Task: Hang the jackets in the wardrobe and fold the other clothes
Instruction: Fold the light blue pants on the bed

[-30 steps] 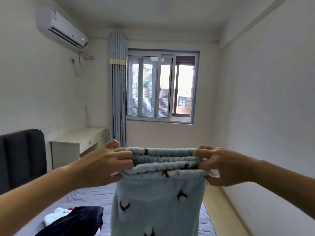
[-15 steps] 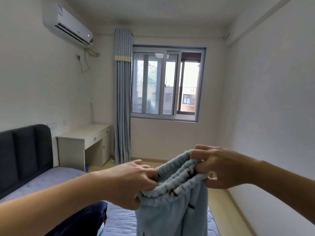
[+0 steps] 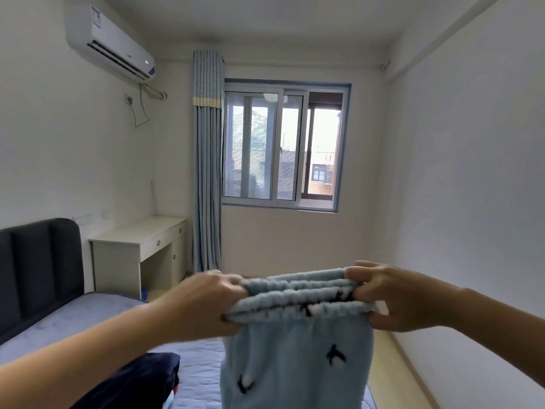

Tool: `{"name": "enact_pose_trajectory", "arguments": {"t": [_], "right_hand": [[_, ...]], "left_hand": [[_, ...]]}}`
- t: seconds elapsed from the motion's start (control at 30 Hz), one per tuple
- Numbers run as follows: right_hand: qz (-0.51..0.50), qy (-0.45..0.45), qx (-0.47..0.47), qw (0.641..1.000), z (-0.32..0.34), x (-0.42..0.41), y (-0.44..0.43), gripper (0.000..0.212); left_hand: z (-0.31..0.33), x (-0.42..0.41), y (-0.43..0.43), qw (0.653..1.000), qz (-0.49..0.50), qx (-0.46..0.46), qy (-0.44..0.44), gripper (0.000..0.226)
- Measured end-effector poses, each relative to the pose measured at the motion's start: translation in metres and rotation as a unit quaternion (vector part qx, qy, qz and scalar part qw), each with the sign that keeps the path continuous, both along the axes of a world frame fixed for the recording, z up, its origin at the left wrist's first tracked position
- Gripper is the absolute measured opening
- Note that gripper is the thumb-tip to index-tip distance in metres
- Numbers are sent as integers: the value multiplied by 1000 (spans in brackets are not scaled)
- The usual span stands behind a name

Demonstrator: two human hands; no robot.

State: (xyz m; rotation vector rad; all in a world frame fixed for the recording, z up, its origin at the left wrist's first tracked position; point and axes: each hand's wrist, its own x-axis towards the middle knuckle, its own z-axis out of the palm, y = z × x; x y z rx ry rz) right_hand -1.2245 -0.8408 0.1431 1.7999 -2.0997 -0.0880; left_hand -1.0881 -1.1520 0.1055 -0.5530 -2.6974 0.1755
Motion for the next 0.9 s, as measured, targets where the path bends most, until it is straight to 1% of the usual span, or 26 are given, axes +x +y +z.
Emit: {"name": "enact_pose_trajectory", "arguments": {"t": [0.03, 0.07, 0.13, 0.2, 0.23, 0.33, 0.43, 0.47, 0.5, 0.57, 0.6, 0.67, 0.73, 0.8, 0.87, 0.9], "right_hand": [[-11, -12, -4, 1000, -4, -3, 7, 17], [-16, -23, -5, 1000, -9, -4, 12, 18], [-12, -44, -4, 999, -16, -5, 11, 17], [-9, -55, -7, 998, -19, -5, 5, 16], [-11, -57, -13, 998, -20, -6, 4, 17], [-10, -78, -56, 995, -15, -10, 4, 13], [-5, -93, -73, 993, -7, -14, 1, 10], [-3, -99, -75, 992, -5, -16, 0, 10], [-3, -105, -79, 991, -3, -18, 1, 10], [-15, -115, -85, 990, 0, -22, 7, 11], [-23, -121, -82, 989, 1, -24, 9, 11], [-22, -127, -72, 989, 0, -24, 10, 12], [-19, -118, -63, 991, -3, -23, 6, 12], [-9, -113, -64, 991, -3, -22, 2, 12], [10, -98, -73, 992, 1, -20, 1, 11], [17, -90, -80, 993, 4, -21, 1, 11]], "left_hand": [[3, 3, -11, 999, 4, 47, 17, 22], [5, 7, -17, 997, 0, 71, 28, 17], [5, 10, -12, 997, -15, 51, 54, 13], [2, 13, -1, 997, -35, 40, 61, 16], [2, 15, 3, 995, -49, 65, 52, 17], [7, 19, 5, 975, -108, 194, 31, 16], [11, 21, 12, 958, -140, 251, -15, 16], [14, 22, 12, 958, -134, 251, -29, 15], [18, 23, 7, 967, -117, 224, -31, 13], [28, 27, -8, 992, -67, 106, 8, 17], [33, 29, -15, 997, -52, 48, 31, 18], [38, 32, -25, 997, -53, -40, 49, 19], [40, 30, -25, 992, -44, -112, 36, 18], [44, 27, -28, 988, -39, -147, 27, 18], [52, 28, -34, 988, -30, -151, 28, 22], [56, 29, -38, 989, -27, -136, 41, 25]]}}
